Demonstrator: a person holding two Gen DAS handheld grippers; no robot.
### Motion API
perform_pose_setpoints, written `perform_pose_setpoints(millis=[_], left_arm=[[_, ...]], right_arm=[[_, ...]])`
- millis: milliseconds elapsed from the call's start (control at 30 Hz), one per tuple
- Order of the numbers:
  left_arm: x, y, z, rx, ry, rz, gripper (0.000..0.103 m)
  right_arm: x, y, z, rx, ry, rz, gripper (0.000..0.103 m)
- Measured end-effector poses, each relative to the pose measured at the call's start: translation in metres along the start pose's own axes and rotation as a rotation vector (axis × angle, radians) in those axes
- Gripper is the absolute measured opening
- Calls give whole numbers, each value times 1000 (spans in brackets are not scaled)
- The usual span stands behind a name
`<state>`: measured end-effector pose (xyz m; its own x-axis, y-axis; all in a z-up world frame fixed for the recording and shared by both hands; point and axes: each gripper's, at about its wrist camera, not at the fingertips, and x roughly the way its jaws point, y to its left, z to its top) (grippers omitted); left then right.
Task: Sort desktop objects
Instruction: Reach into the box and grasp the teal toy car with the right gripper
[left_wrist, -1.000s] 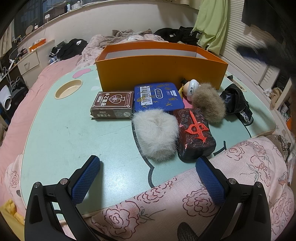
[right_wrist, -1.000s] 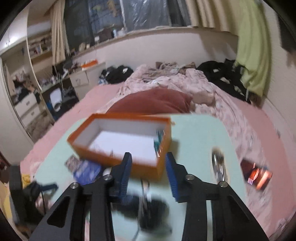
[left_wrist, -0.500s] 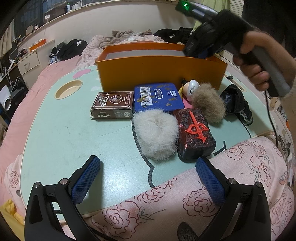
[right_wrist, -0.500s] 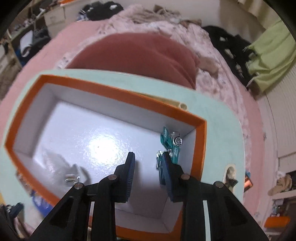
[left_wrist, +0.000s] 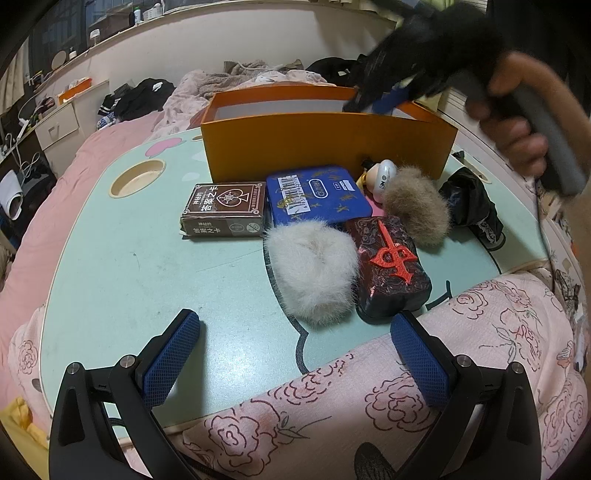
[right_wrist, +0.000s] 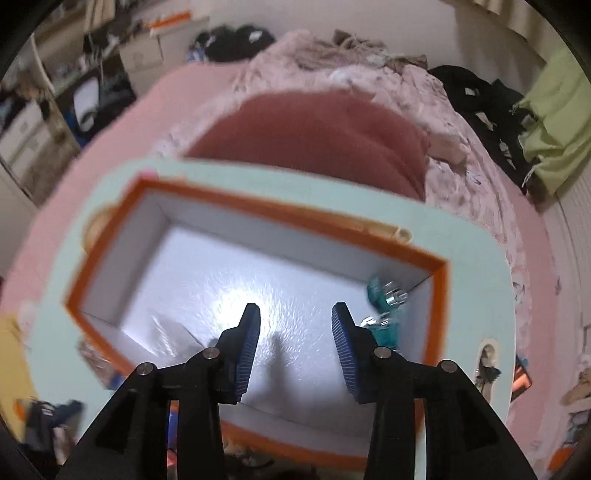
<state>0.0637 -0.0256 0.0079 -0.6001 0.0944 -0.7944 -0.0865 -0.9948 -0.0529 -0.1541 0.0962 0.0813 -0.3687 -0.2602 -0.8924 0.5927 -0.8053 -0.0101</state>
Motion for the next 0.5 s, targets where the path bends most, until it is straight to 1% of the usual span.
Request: perform_pose_setpoints(millis=[67,133,233,300,367,433,467,500], left_arm=[[0,0,0,0,0,0,103],[-1,-1,0,-1,-1,0,103],[0,0,0,-1,-1,0,103],[0,0,0,-2,-1,0,103],[-1,-1,0,-2,-1,1,103],[-1,-1,0,-2,-2,1,103],[-1,-1,-1,-4,-2,1,103],[-1,-1,-1,-3,-2,2,103]], right_arm=[[-16,-17,9,59,-8,-1,39],[-18,-29,11,87,8,-9,40],[-9,-30,12,65,56,-33,39],[6,-28,14,40,86,-71,39],[25,-24,14,1,122,-168,36],[38,-18,12,-47,136,-277,36],[46,-14,10,-54,165,-313,36],[53,-12,9,-60,190,-327,39]])
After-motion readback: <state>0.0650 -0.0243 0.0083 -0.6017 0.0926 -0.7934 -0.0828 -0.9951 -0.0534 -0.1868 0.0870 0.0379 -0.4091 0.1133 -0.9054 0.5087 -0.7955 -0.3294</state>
